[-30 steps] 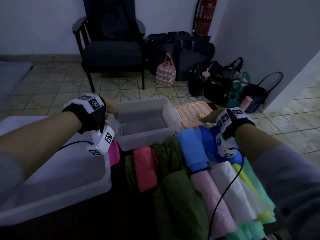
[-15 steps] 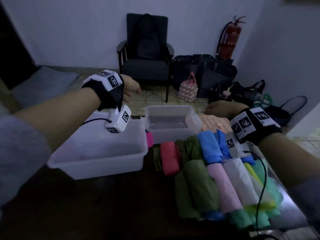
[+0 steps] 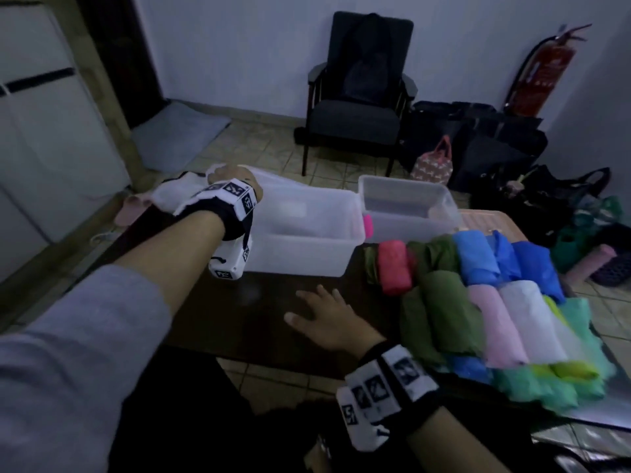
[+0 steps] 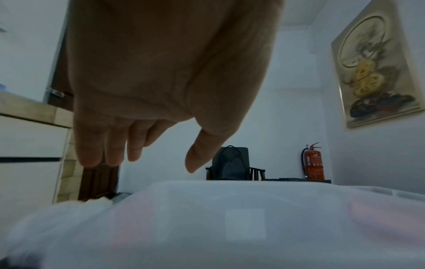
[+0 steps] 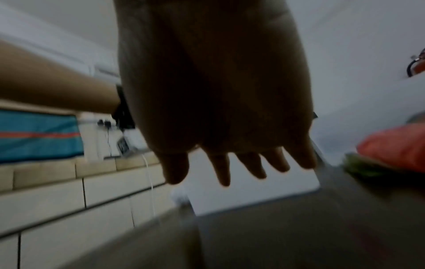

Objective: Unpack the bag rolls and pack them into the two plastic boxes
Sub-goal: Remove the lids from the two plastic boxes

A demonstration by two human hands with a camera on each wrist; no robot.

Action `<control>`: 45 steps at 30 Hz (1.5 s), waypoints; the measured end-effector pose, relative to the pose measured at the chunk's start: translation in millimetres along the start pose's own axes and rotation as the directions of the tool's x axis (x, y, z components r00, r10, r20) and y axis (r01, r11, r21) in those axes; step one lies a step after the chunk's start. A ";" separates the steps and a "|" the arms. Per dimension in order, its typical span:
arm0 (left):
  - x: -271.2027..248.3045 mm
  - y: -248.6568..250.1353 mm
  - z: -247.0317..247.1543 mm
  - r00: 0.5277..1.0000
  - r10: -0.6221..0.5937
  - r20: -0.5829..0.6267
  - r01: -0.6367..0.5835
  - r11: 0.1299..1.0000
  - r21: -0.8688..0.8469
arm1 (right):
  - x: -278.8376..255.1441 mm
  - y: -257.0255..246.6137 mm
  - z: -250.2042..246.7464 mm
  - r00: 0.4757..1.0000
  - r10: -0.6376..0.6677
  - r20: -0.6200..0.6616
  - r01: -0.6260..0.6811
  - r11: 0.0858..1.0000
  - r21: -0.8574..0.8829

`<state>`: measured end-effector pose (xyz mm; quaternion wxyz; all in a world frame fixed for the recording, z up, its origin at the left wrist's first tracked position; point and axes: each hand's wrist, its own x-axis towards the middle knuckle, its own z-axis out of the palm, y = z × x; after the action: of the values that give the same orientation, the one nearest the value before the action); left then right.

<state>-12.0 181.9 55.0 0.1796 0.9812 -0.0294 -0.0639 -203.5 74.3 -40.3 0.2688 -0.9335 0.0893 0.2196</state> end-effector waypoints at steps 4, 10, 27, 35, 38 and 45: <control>-4.3 -28.7 16.2 0.999 -0.024 0.032 0.025 0.999 -0.033 | 20.9 9.6 48.2 0.985 0.085 -0.149 -0.088 0.996 -0.015; -7.4 -50.9 29.4 0.998 -0.064 -0.010 0.063 0.994 -0.087 | 41.6 38.1 81.1 0.916 0.053 -0.398 -0.114 0.985 -0.131; -102.6 -136.9 43.0 0.948 -0.295 0.121 0.226 0.351 -0.909 | 47.6 41.2 86.0 0.869 0.080 -0.488 -0.135 0.988 -0.079; -134.0 -148.2 48.1 0.919 -0.371 0.135 0.209 0.167 -0.964 | 45.8 40.5 86.3 0.876 0.093 -0.473 -0.158 0.982 -0.099; -134.9 -150.0 51.8 0.907 -0.391 0.157 0.228 0.141 -0.964 | 45.9 40.3 86.1 0.873 0.093 -0.479 -0.157 0.983 -0.096; -139.1 -153.3 50.8 0.927 -0.347 0.144 0.199 0.129 -0.971 | 45.0 39.8 85.2 0.883 0.092 -0.460 -0.157 0.982 -0.105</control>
<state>-151.3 318.5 -30.8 0.7468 0.6303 0.2079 -0.0419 -205.8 84.8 -144.0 0.1604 -0.9677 0.1938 0.0184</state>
